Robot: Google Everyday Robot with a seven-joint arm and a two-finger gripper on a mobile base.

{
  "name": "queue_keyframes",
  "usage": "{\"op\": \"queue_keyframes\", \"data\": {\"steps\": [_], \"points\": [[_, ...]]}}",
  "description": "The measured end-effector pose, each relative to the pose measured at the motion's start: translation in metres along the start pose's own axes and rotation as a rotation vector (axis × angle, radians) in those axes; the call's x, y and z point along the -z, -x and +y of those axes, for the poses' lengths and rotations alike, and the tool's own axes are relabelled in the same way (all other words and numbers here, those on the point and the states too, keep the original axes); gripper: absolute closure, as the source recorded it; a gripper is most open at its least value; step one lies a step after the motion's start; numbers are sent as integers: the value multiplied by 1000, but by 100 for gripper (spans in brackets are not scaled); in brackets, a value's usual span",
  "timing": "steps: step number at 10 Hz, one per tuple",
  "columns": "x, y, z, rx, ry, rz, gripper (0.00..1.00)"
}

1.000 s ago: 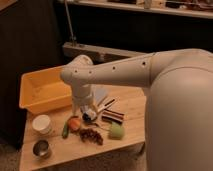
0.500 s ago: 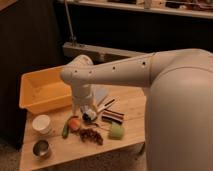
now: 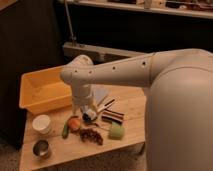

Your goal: Place brush in metal cup

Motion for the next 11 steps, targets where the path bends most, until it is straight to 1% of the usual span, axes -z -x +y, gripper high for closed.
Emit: {"op": "queue_keyframes", "data": {"steps": [5, 7, 9, 10, 11], "points": [[0, 0, 0, 0, 0, 0, 35], [0, 4, 0, -13, 11, 0, 35], [1, 22, -10, -68, 32, -11, 35], [1, 35, -19, -115, 45, -23, 35], [0, 44, -25, -153, 50, -31, 35]]}}
